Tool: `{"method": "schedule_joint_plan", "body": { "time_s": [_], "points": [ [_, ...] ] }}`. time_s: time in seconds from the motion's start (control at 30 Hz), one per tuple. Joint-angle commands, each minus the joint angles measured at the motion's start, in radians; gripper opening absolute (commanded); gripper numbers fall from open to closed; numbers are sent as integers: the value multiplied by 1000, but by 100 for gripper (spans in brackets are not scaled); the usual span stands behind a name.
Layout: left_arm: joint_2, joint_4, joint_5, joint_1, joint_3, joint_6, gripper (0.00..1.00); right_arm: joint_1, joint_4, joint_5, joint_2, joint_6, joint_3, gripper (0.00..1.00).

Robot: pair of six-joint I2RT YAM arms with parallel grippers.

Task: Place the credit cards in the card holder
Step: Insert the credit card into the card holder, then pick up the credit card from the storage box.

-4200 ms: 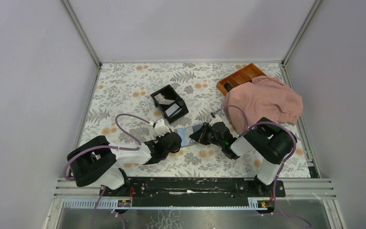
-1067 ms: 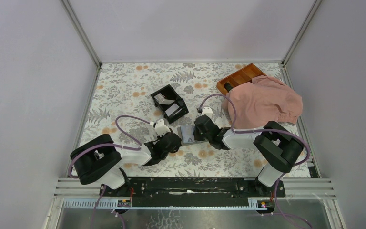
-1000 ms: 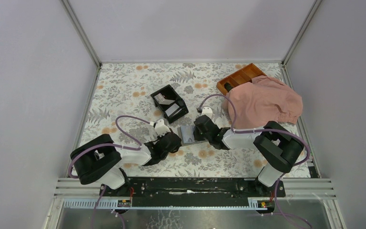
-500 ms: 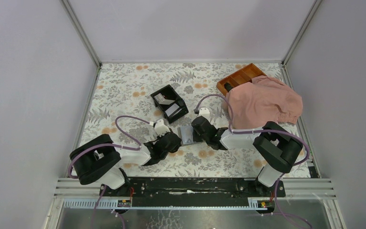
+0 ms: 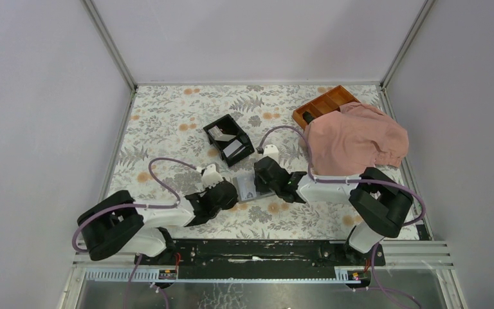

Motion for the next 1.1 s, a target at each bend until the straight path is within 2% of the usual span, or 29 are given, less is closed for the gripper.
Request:
{"method": "schedule_joint_plan", "body": {
  "time_s": [0.0,0.23,0.5,0.67,0.77,0.93,1.07],
  "points": [
    [-21,-283,9,-1,-45,25,8,22,-23,20,-45,-20,61,32],
    [-115,-365,-29,0,-13,29,15,30,-46,21,-25,-72,157,35],
    [-319,-472,-138,2,18,26,42,1,-137,13,94,-189,397,44],
    [-410,-499,-200,18,33,25,51,-67,-152,-93,192,-241,545,50],
    [-438,-480,-226,39,41,37,55,-91,-185,-144,272,-300,653,53],
    [-423,-435,-230,111,82,111,64,-132,-177,-192,370,-367,801,66],
    [-393,-381,-200,175,103,158,66,-159,-221,-230,465,-400,940,68]
  ]
}}
